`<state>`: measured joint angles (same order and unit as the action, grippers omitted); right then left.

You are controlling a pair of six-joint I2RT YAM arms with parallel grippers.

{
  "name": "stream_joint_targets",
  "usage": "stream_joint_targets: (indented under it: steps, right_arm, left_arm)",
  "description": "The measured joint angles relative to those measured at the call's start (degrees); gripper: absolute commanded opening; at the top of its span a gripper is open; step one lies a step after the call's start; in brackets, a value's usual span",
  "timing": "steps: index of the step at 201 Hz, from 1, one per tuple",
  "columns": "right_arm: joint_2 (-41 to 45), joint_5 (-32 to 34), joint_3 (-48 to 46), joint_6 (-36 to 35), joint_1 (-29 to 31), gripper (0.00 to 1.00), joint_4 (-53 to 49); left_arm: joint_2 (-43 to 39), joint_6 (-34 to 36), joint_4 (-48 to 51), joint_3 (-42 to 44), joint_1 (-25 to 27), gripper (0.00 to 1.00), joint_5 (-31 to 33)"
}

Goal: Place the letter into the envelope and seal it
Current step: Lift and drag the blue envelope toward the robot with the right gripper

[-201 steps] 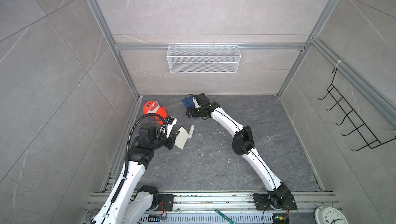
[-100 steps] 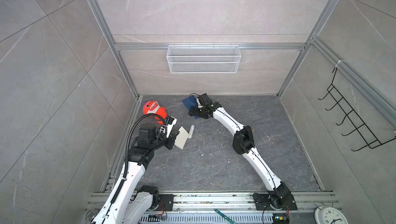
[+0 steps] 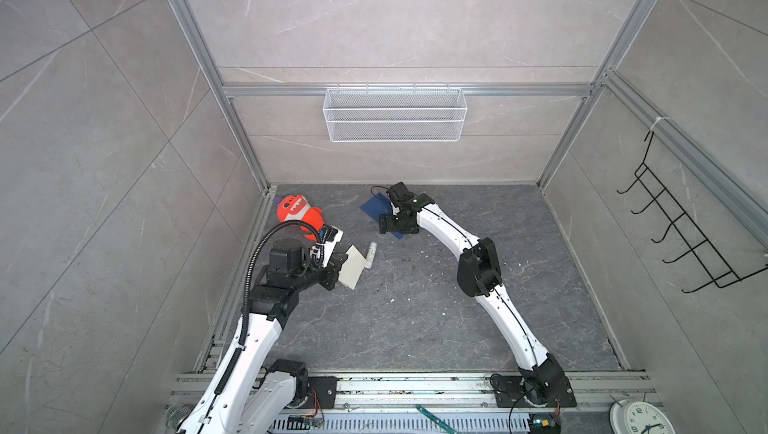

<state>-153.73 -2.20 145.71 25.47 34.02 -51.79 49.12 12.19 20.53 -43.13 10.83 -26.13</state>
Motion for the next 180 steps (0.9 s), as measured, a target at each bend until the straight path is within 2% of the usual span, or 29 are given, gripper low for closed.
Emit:
stream_joint_targets:
  steps: [68,123,148,180]
  right_arm:
    - [18.5,1.7,-32.9,2.1,-1.4,0.97,9.5]
    - [35.1,-0.2,-58.3,5.0,-1.3,0.97,20.5]
    - [42.0,-0.8,-62.8,4.5,-0.9,0.97,22.7]
    - [46.2,3.1,-58.2,-1.4,-0.6,0.95,23.1]
  left_arm:
    - [-0.1,0.0,0.0,0.0,0.0,0.00,0.0]
    - [-0.2,0.0,-0.3,0.4,0.0,0.00,-0.1]
    - [-0.2,0.0,-0.4,0.4,0.0,0.00,-0.2]
    - [-0.7,0.0,-0.5,0.6,0.0,0.00,-0.9]
